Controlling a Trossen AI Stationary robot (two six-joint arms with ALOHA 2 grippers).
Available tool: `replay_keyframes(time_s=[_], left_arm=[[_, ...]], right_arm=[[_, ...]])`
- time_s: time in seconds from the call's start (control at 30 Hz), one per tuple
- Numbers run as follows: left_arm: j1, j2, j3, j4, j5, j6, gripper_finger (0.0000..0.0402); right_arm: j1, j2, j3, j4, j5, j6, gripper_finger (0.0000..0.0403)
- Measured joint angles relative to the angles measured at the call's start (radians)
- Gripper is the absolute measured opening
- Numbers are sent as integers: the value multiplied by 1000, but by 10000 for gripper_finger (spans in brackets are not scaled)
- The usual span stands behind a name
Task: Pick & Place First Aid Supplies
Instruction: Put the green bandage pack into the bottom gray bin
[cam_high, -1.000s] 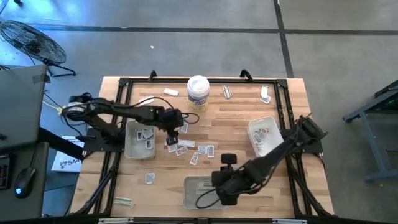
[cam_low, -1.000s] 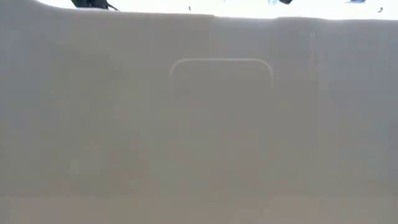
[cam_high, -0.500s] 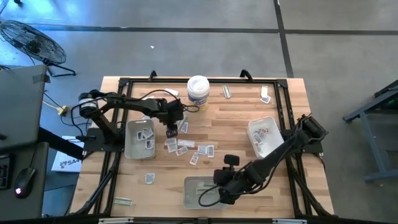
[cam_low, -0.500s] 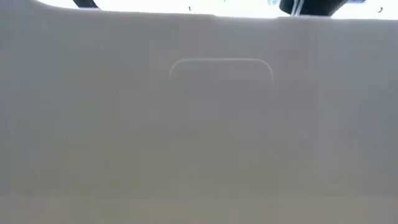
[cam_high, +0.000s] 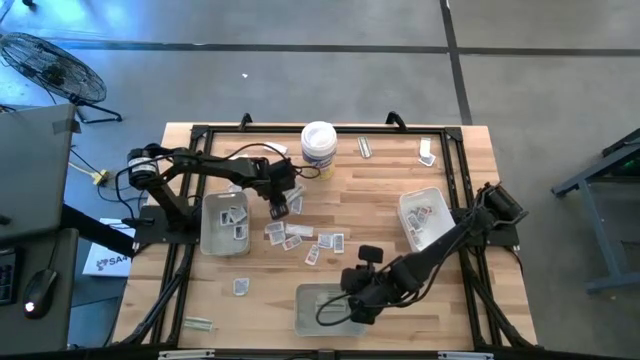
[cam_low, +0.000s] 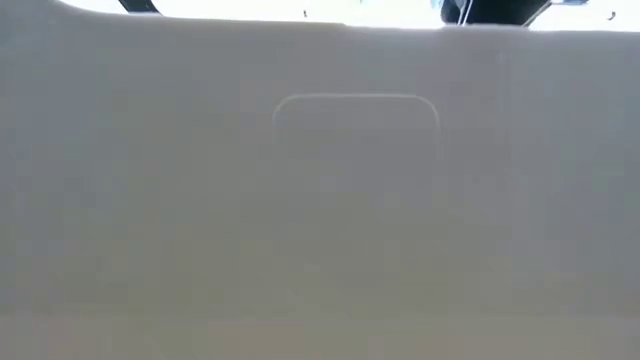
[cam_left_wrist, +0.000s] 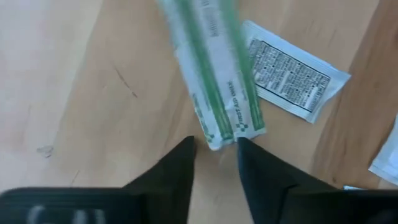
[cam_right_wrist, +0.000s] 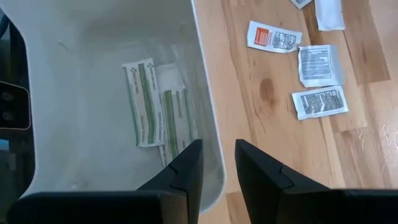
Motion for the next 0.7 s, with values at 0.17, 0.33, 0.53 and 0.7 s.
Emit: replay_keyframes(time_s=[0.17, 0.33, 0.53, 0.7], left_arm=[[-1, 0, -1, -1, -29, -14, 33], [-1, -7, -2, 3, -40, -14, 6], [-1, -53, -9, -19, -10, -37, 3], [-1, -91, -6, -14, 55, -129, 12]], right_arm=[[0, 0, 0, 2, 2, -2, 87], [0, 0, 0, 3, 2, 1, 87], [0, 0, 0, 14, -1, 2, 87], [0, 0, 0, 18, 1, 2, 87]])
